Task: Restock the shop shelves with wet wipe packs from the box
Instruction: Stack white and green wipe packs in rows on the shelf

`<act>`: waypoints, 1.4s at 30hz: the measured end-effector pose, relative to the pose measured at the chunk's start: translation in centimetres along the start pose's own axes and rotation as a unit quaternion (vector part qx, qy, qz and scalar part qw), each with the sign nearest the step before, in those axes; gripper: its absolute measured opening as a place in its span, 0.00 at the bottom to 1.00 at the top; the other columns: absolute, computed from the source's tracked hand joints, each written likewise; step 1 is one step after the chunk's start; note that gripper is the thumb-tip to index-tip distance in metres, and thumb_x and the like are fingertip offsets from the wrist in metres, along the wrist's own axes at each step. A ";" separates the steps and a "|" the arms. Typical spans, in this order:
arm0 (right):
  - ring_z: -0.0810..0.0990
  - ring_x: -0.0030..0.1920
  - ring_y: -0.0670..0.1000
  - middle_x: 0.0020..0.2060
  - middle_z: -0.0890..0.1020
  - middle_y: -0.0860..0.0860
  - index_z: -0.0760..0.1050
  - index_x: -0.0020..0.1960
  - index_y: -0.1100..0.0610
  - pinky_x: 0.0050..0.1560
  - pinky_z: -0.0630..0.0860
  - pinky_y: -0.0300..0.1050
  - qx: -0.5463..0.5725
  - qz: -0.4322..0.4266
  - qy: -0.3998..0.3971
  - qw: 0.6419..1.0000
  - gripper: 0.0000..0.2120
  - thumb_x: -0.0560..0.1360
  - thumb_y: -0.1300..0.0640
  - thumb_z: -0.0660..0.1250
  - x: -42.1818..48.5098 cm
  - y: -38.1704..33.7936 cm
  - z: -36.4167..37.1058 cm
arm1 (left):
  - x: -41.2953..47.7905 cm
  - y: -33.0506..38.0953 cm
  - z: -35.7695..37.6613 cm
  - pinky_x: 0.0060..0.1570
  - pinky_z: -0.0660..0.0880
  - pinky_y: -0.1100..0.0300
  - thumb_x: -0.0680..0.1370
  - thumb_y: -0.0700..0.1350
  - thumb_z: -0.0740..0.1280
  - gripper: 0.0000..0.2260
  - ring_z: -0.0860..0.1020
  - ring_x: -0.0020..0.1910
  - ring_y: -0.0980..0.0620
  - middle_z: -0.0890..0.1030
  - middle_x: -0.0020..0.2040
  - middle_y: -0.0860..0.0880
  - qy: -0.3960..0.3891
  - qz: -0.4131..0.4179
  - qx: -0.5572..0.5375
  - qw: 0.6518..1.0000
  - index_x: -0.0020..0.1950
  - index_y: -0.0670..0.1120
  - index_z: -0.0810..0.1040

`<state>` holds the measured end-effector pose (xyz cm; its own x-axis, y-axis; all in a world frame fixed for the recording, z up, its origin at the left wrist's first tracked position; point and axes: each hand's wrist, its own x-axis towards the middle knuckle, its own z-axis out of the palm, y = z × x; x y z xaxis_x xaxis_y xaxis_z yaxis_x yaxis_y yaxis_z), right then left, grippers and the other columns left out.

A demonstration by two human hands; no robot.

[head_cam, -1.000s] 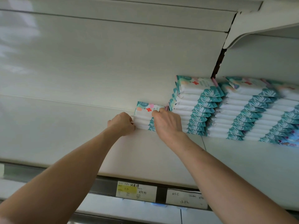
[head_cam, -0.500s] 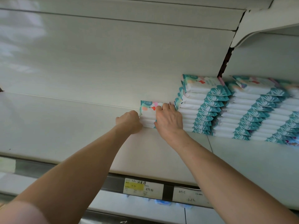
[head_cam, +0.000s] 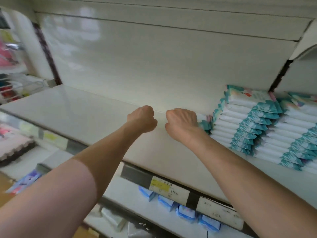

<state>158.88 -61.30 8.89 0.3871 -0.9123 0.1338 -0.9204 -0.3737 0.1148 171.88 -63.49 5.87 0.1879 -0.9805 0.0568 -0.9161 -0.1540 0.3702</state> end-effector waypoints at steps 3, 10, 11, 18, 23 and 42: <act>0.78 0.53 0.58 0.53 0.79 0.55 0.75 0.52 0.57 0.44 0.65 0.43 0.015 -0.063 -0.006 0.998 0.07 0.76 0.63 0.61 0.0 -2.9 -0.8 | -2.3 -2.6 -1.9 0.48 0.70 0.58 0.76 0.44 0.64 0.10 0.77 0.54 0.45 0.79 0.53 0.48 0.034 -0.060 -0.002 0.998 0.56 0.46 0.77; 0.70 0.41 0.55 0.39 0.71 0.52 0.65 0.40 0.56 0.41 0.66 0.44 0.048 -0.219 -0.044 0.973 0.07 0.75 0.64 0.59 -2.6 -9.4 -1.6 | -10.4 -8.2 -4.3 0.51 0.74 0.57 0.74 0.40 0.63 0.13 0.78 0.55 0.43 0.80 0.56 0.44 0.078 -0.206 0.005 0.975 0.58 0.43 0.78; 0.71 0.41 0.55 0.41 0.73 0.53 0.68 0.42 0.56 0.41 0.66 0.44 0.055 -0.245 -0.043 0.967 0.05 0.76 0.63 0.60 -3.2 -10.5 -1.6 | -12.0 -9.1 -4.5 0.51 0.74 0.56 0.74 0.40 0.63 0.14 0.78 0.55 0.43 0.80 0.57 0.43 0.078 -0.226 0.007 0.971 0.58 0.42 0.78; 0.72 0.43 0.54 0.47 0.78 0.52 0.70 0.46 0.54 0.41 0.67 0.42 0.048 -0.420 -0.038 0.905 0.03 0.77 0.61 0.62 -10.7 -20.3 -1.9 | -26.2 -14.1 -5.9 0.42 0.75 0.55 0.76 0.39 0.63 0.14 0.79 0.49 0.44 0.80 0.55 0.44 0.094 -0.384 0.022 0.918 0.60 0.43 0.77; 0.71 0.35 0.52 0.35 0.72 0.51 0.66 0.38 0.57 0.33 0.64 0.42 0.043 -0.515 -0.022 0.856 0.09 0.76 0.62 0.62 -19.0 -26.2 -2.2 | -37.6 -16.2 -6.3 0.47 0.79 0.53 0.77 0.40 0.64 0.11 0.79 0.50 0.44 0.80 0.53 0.44 0.116 -0.502 0.015 0.857 0.58 0.42 0.78; 0.77 0.50 0.57 0.48 0.78 0.55 0.73 0.52 0.56 0.43 0.70 0.45 -0.006 -0.799 -0.087 0.595 0.05 0.79 0.58 0.61 -64.5 -33.2 -2.2 | -87.4 -8.6 2.8 0.50 0.78 0.53 0.72 0.44 0.66 0.12 0.80 0.52 0.43 0.81 0.54 0.44 0.152 -0.763 -0.069 0.625 0.54 0.45 0.80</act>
<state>164.65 10.29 -1.43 0.7559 0.6016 -0.2583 0.6152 -0.7876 -0.0340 162.36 23.17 -4.84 0.8828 0.3662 -0.2942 0.4466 -0.8486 0.2837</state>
